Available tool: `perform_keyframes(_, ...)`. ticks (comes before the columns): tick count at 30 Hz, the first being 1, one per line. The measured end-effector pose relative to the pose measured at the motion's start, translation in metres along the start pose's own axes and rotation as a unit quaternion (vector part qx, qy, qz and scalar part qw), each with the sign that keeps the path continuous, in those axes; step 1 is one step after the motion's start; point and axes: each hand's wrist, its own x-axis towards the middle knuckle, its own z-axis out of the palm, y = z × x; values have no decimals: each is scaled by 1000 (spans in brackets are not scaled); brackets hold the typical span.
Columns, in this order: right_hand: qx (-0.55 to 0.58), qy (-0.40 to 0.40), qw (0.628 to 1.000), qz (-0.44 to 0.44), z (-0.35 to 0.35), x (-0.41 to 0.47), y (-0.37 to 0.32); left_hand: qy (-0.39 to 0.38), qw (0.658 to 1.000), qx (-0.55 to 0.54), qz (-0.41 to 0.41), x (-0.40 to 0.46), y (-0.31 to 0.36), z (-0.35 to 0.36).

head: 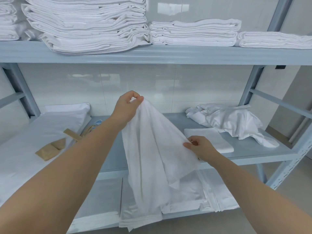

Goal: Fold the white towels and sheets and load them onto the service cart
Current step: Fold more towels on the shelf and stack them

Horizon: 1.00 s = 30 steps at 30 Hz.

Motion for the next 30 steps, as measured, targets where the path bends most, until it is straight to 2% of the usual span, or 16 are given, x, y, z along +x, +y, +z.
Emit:
perform_keyframes(6,5,-59,997,47,-3,-1,9,55,998,-7,-26,11,-14,0)
perform_keyframes(10,141,-47,988,34,-4,-2,4,72,997,1,-37,11,-26,0)
perform_keyframes(15,391,-45,919,9,-6,6,-20,51,998,22,-42,6,-40,-2)
perform_keyframes(19,489,-128,861,-51,-10,12,-43,46,997,26,-52,2,-47,1)
perform_keyframes(21,509,-148,845,-72,-9,13,-53,39,997,24,-58,-1,-48,5)
perform_keyframes(25,464,-138,865,-133,1,17,-74,2,997,27,-66,-9,-41,18)
perform_keyframes(30,366,-59,913,-168,16,20,-95,-59,995,21,-83,-12,-30,27)
